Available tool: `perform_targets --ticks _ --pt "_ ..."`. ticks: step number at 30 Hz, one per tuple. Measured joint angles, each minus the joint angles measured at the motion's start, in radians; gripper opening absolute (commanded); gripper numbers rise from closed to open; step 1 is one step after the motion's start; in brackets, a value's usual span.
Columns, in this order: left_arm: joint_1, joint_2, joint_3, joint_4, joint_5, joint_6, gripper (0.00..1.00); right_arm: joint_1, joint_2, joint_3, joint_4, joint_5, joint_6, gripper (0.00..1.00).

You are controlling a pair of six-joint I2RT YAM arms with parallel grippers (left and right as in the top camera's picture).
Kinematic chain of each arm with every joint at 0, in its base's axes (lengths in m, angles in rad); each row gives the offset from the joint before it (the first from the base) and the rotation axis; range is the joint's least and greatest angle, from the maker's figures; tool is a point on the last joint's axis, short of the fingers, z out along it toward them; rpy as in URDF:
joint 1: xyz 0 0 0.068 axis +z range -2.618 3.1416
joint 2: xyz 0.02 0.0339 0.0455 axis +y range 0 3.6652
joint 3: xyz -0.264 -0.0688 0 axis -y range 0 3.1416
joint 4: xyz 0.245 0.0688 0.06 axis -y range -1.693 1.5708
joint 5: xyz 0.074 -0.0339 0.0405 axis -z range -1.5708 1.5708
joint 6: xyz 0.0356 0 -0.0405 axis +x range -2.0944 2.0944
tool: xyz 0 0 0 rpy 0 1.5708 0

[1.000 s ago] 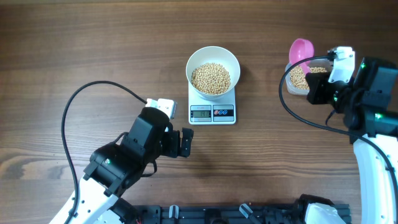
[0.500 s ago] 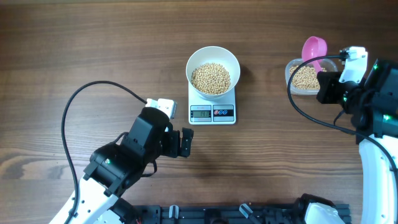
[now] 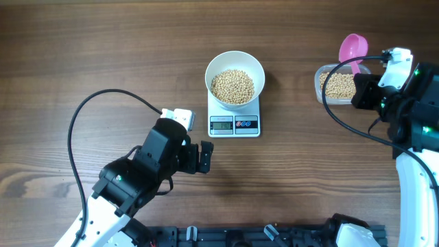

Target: Scoop item into bowl and weigh 150g on scale

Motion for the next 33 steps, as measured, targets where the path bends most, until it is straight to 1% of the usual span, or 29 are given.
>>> perform_targets --ticks 8,15,18,21,25,33 --pt "0.000 0.000 0.000 0.000 0.000 0.000 1.00 0.000 0.000 0.000 -0.012 0.008 -0.141 0.04" --pt "0.000 0.000 0.000 0.000 0.000 0.000 1.00 0.000 0.000 0.000 -0.015 0.008 -0.195 0.04" --pt "0.000 0.000 0.000 0.000 0.000 0.000 1.00 0.000 0.000 0.000 -0.025 0.011 -0.251 0.04" --pt "0.000 0.000 0.000 0.000 0.000 0.000 1.00 0.000 0.023 0.000 -0.035 0.067 -0.340 0.04" --pt "0.000 0.000 0.000 0.000 0.000 0.000 1.00 0.000 0.095 0.000 -0.072 0.153 -0.395 0.04" --pt "0.000 0.000 0.000 0.000 0.000 0.000 1.00 -0.003 0.188 0.000 -0.076 0.265 -0.439 0.04"
